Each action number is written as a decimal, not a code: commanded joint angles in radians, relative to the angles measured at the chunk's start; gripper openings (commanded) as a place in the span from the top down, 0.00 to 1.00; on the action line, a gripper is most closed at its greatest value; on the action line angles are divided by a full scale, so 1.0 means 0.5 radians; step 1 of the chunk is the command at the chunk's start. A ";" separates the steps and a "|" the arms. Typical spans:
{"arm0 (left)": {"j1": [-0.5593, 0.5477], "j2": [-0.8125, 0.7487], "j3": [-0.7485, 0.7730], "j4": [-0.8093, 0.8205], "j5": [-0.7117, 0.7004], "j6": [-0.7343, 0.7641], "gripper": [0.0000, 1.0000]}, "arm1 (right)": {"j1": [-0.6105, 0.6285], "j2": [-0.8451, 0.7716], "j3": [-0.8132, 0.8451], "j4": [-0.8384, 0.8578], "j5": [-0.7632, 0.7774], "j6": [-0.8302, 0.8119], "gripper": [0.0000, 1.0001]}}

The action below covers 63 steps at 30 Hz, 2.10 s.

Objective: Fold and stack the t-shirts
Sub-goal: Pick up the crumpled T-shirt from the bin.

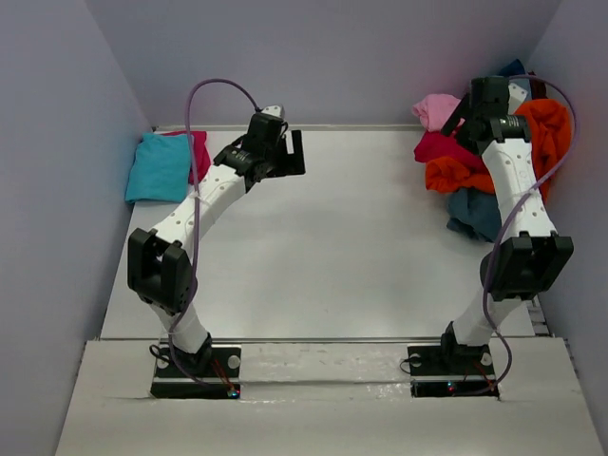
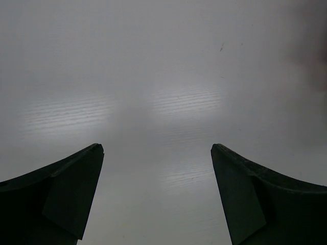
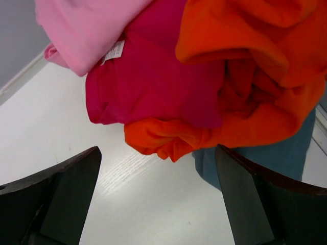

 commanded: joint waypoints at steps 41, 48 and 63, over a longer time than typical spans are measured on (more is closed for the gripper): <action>0.014 0.963 1.178 -0.247 0.546 -0.007 0.01 | -0.221 1.003 1.152 0.187 -0.852 0.156 0.21; 0.014 0.957 1.172 -0.284 0.540 0.018 0.01 | -0.243 0.993 1.143 0.190 -0.809 0.153 0.21; 0.014 0.896 1.138 -0.355 0.497 0.076 0.01 | -0.319 1.085 1.112 0.289 -0.735 0.113 0.22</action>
